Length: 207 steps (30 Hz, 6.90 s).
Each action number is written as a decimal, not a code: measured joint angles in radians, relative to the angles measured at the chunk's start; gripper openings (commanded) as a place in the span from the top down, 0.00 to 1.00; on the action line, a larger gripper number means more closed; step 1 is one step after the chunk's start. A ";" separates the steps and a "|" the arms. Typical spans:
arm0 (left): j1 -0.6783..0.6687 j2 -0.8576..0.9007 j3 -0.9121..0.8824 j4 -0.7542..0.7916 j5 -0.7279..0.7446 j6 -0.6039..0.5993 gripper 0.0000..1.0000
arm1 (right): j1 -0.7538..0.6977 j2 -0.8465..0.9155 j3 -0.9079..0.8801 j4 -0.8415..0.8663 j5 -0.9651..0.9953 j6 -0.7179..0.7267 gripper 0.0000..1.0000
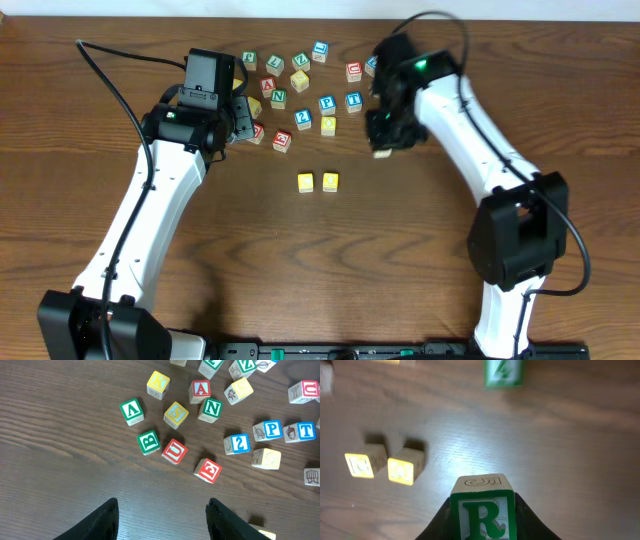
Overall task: Spell out CORL
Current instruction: 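Carry the R block forward and set it right of the O block, then open the right gripper and move it back over the pile, then grasp the blue L block with the right gripper, then carry the L block forward and place it right of the R block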
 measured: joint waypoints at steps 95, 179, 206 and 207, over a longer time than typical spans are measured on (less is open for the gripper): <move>0.000 0.000 0.000 0.000 0.000 0.000 0.44 | -0.079 0.400 0.310 0.538 0.303 0.217 0.50; 0.000 0.000 0.000 0.000 0.000 0.000 0.44 | 0.080 0.061 -0.247 0.259 0.144 0.121 0.63; 0.000 0.000 0.000 0.023 0.000 0.000 0.44 | 0.137 0.054 -0.067 0.257 0.053 0.133 0.74; 0.000 0.000 0.000 0.034 0.000 0.000 0.44 | 0.131 0.054 -0.067 0.255 0.047 0.133 0.74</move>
